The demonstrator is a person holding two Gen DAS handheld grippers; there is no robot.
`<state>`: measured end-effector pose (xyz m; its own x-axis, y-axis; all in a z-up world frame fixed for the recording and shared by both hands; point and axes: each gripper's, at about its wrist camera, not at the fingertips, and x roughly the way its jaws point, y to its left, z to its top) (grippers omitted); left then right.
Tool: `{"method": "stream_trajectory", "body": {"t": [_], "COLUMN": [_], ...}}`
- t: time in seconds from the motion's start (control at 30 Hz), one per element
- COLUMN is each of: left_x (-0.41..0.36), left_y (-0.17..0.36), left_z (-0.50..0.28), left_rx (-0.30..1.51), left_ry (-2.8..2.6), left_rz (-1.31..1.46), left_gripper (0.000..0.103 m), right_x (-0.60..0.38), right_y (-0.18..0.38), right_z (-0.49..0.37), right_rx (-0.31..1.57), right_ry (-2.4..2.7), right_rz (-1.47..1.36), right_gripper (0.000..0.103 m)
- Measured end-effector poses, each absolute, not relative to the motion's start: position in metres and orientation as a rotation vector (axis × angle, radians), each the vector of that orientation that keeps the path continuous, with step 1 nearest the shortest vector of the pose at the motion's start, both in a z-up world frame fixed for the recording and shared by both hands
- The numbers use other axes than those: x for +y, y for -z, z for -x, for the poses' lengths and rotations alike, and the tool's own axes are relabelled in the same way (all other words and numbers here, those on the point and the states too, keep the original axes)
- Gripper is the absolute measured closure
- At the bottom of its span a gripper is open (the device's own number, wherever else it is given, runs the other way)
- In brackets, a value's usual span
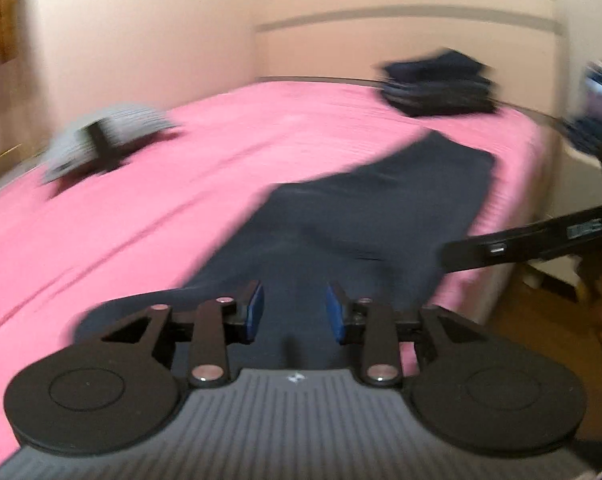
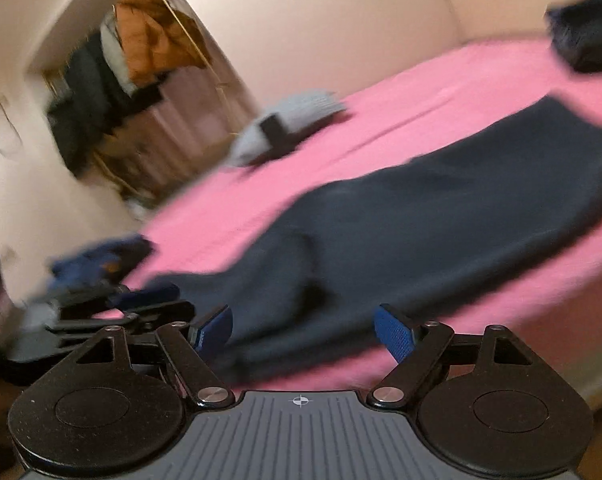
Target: Fold clothes
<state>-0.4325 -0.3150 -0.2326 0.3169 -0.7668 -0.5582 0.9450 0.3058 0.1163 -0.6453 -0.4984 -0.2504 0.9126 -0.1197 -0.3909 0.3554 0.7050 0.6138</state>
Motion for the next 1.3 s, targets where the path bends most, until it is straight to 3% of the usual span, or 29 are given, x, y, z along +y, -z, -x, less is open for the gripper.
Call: {"method": "stream_trajectory", "body": {"t": [0.2, 0.37, 0.4, 0.43, 0.5, 0.53, 0.57, 0.73, 1.1, 1.17, 1.23, 1.3], "left_x": [-0.294, -0.287, -0.287, -0.285, -0.281, -0.28, -0.279, -0.278, -0.294, -0.296, -0.3, -0.303], "left_y": [0.253, 0.271, 0.272, 0.272, 0.268, 0.264, 0.26, 0.243, 0.268, 0.27, 0.272, 0.272], "left_z": [0.369, 0.354, 0.353, 0.353, 0.353, 0.355, 0.357, 0.383, 0.389, 0.386, 0.379, 0.375], "left_rx": [0.569, 0.624, 0.628, 0.628, 0.627, 0.617, 0.604, 0.527, 0.569, 0.579, 0.599, 0.616], "left_ry": [1.023, 1.035, 1.037, 1.038, 1.042, 1.045, 1.049, 1.122, 1.125, 1.123, 1.116, 1.108], "left_rz": [-0.443, -0.418, -0.414, -0.41, -0.406, -0.413, -0.424, -0.461, -0.544, -0.552, -0.549, -0.535], "left_gripper": [0.075, 0.077, 0.077, 0.077, 0.077, 0.077, 0.077, 0.074, 0.074, 0.073, 0.072, 0.073], "right_x": [-0.512, -0.514, -0.515, -0.515, -0.517, -0.518, -0.52, -0.509, -0.51, -0.511, -0.51, -0.512], "right_y": [0.261, 0.265, 0.266, 0.267, 0.269, 0.27, 0.271, 0.241, 0.268, 0.27, 0.267, 0.265], "right_z": [0.601, 0.594, 0.593, 0.594, 0.596, 0.597, 0.602, 0.635, 0.641, 0.642, 0.645, 0.643], "right_rx": [0.426, 0.366, 0.35, 0.347, 0.347, 0.341, 0.336, 0.27, 0.358, 0.346, 0.325, 0.309], "right_ry": [0.363, 0.396, 0.393, 0.399, 0.418, 0.428, 0.438, 0.47, 0.53, 0.525, 0.533, 0.558], "right_rz": [-0.892, -0.938, -0.955, -0.964, -0.984, -1.001, -1.015, -0.895, -0.906, -0.932, -0.94, -0.93], "right_gripper": [0.022, 0.022, 0.033, 0.053, 0.069, 0.085, 0.092, 0.092, 0.091, 0.087, 0.072, 0.069]}}
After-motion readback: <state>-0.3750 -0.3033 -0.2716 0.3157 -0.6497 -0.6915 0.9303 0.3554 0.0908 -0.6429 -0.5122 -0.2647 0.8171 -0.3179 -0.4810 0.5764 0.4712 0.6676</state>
